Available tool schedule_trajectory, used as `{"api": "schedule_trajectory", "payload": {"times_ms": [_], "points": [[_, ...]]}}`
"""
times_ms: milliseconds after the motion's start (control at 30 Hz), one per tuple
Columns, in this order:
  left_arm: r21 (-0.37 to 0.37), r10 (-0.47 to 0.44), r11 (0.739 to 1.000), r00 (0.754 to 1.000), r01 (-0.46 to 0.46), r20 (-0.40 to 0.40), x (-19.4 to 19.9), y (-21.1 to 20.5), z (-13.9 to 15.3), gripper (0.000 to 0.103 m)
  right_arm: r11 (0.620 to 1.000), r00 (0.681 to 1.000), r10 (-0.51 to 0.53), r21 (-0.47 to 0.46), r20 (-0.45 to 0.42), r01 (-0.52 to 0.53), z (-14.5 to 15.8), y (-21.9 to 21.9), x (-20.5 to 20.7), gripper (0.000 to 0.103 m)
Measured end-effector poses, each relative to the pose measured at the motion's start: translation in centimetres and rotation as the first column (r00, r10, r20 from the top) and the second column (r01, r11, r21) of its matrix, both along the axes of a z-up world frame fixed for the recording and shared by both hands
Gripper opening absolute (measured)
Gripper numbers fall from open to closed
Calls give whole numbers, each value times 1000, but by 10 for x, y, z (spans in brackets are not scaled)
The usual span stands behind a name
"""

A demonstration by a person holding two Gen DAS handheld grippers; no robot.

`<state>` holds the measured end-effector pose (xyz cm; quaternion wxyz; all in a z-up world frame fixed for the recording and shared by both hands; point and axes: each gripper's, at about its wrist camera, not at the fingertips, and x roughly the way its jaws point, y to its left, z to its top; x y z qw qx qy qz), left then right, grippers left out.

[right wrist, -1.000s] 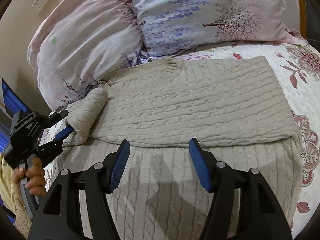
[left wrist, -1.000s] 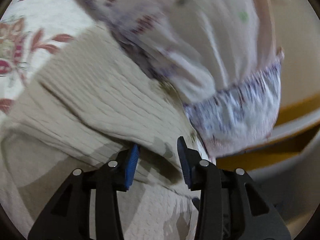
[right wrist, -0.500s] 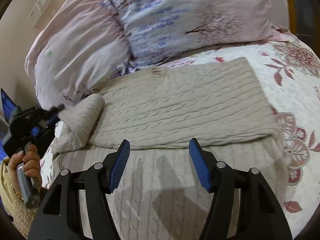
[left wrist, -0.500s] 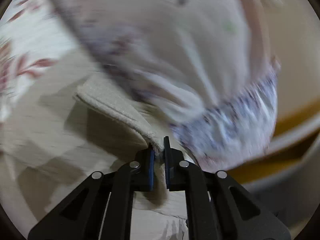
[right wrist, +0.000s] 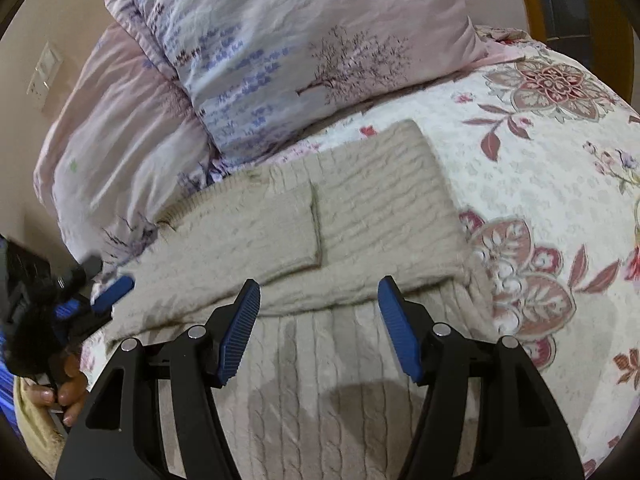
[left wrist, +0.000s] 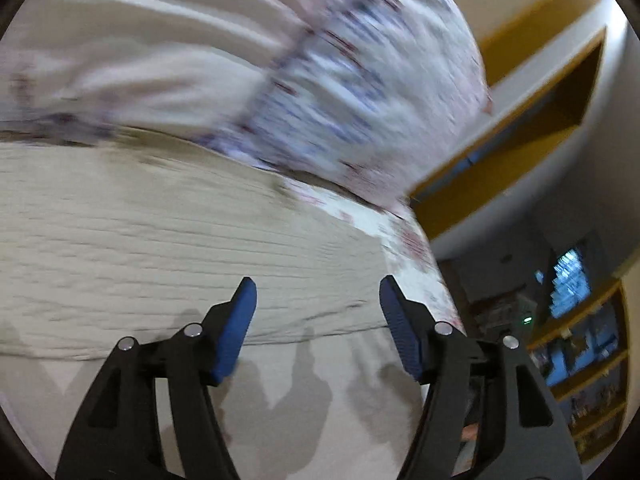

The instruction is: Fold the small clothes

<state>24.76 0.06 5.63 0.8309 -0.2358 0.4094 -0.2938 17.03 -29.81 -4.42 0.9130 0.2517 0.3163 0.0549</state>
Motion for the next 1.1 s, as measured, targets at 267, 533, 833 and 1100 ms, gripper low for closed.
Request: {"api": "schedule_trajectory", "payload": {"times_ms": [267,533,833,1100], "points": [[243,239,941,971,-234,9,-28,103,-19,65,998,998,43,52,-50,-40,1,1,40,49],[359,297,888,954,-286,25,-45,145,-31,65,997,994,53,68,-100,-46,-12,11,59,22],[355,309,892,951,-282,-20,-39,151,-45,67,999,998,21,-35,60,-19,18,22,21,9],[356,307,893,951,-276,-33,-40,152,-49,67,1000,1000,-9,-29,0,9,-1,19,15,9]]}}
